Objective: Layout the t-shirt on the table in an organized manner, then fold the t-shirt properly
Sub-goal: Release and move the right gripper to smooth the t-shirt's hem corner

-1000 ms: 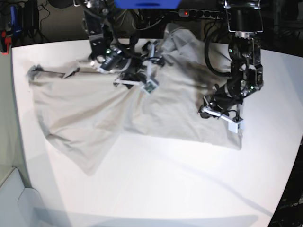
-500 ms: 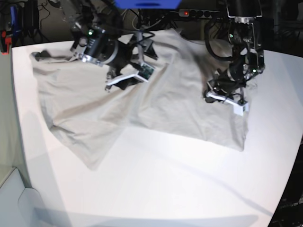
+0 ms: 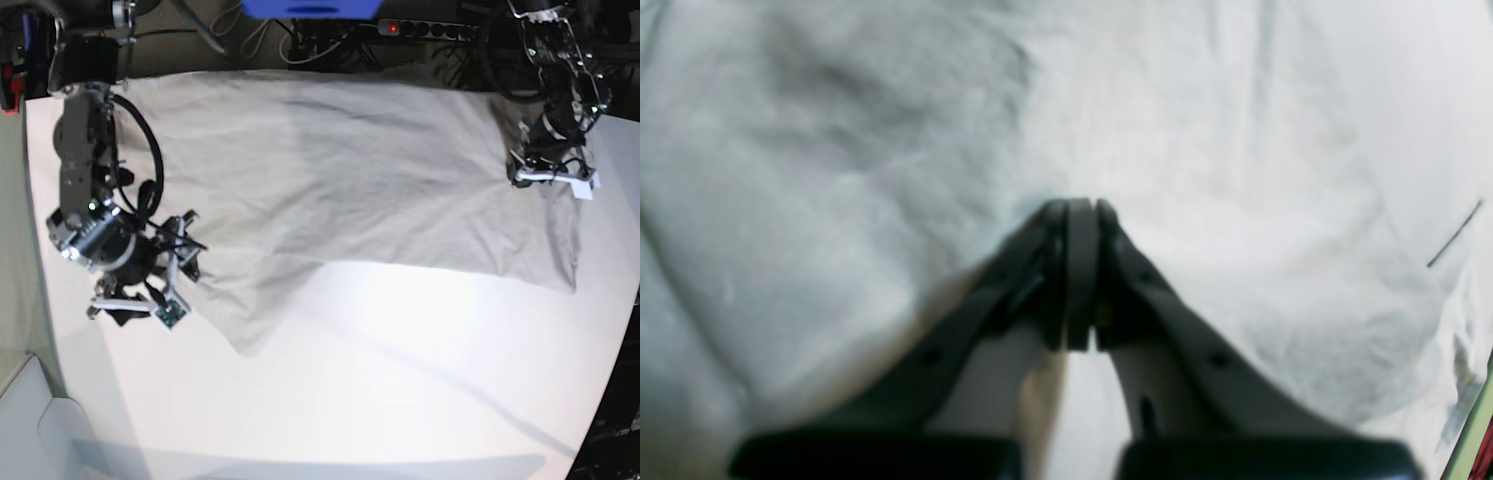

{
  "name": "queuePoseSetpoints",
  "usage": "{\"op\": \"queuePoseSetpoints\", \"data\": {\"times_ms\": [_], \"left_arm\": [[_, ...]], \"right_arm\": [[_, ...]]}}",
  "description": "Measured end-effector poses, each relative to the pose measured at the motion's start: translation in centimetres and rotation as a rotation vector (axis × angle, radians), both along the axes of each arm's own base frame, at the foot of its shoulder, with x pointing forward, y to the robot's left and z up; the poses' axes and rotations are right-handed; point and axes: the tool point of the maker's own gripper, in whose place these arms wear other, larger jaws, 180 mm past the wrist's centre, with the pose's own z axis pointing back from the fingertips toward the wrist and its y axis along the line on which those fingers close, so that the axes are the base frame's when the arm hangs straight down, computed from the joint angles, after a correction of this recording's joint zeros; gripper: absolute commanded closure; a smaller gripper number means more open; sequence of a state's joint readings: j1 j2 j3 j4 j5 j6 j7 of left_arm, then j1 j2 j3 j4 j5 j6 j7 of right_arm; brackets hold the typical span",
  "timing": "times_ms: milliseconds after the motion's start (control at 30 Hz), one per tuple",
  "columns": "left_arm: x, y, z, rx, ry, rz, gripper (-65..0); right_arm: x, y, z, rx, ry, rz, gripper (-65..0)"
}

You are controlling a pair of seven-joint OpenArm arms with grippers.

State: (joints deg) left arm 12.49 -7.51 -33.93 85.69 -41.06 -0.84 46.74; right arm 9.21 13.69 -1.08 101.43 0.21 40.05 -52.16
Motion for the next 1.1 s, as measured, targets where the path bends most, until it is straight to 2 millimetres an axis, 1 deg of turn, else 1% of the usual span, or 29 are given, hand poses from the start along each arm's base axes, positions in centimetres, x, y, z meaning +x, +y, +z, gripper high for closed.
{"op": "queuePoseSetpoints", "data": {"times_ms": [100, 167, 233, 333, 367, 467, 533, 633, 700, 833, 933, 1033, 1100], "left_arm": [[-0.1, 0.0, 0.0, 0.002, 0.001, 0.001, -0.5], [-0.1, 0.0, 0.0, 0.003, 0.000, -0.001, -0.5], [0.0, -0.1, 0.0, 0.004, 0.000, -0.003, -0.5], [0.0, -0.1, 0.0, 0.004, 0.000, -0.003, -0.5], [0.0, -0.1, 0.0, 0.003, -0.001, -0.002, -0.5], [-0.3, -0.1, -0.1, -0.001, 0.002, -0.002, -0.5], [-0.4, -0.1, -0.1, 0.000, 0.005, -0.002, -0.5], [-0.4, 0.0, -0.2, 0.002, 0.007, -0.003, -0.5], [-0.4, -0.1, -0.2, -0.001, 0.005, -0.002, -0.5], [-0.4, -0.1, -0.2, -0.002, 0.005, -0.002, -0.5], [-0.4, -0.1, -0.2, -0.002, 0.002, 0.001, -0.5], [-0.4, -0.1, -0.2, -0.002, 0.003, 0.001, -0.5], [-0.4, -0.2, -0.2, -0.003, 0.002, 0.001, -0.5]], "right_arm": [[2.1, 0.4, -1.6, 0.041, 0.055, -0.025, -43.6], [3.4, 1.0, -3.3, 0.084, 0.120, -0.030, -43.6], [5.0, 0.8, -4.4, 0.101, 0.169, -0.050, -43.6], [8.3, 1.3, -4.5, 0.193, 0.169, -0.057, -43.6], [9.2, 1.5, -4.7, 0.220, 0.176, -0.058, -43.6], [10.7, 1.5, -6.0, 0.288, 0.221, -0.076, -43.6], [11.2, 1.8, -6.9, 0.327, 0.246, -0.088, -43.6], [11.7, 3.1, -7.5, 0.400, 0.253, -0.086, -43.6], [12.0, 3.9, -7.4, 0.430, 0.239, -0.077, -43.6], [12.3, 4.7, -7.0, 0.460, 0.210, -0.065, -43.6], [11.7, 4.9, -7.8, 0.475, 0.211, -0.068, -43.6], [10.5, 5.0, -9.3, 0.481, 0.236, -0.074, -43.6], [10.4, 4.4, -10.1, 0.481, 0.220, -0.134, -43.6]]}}
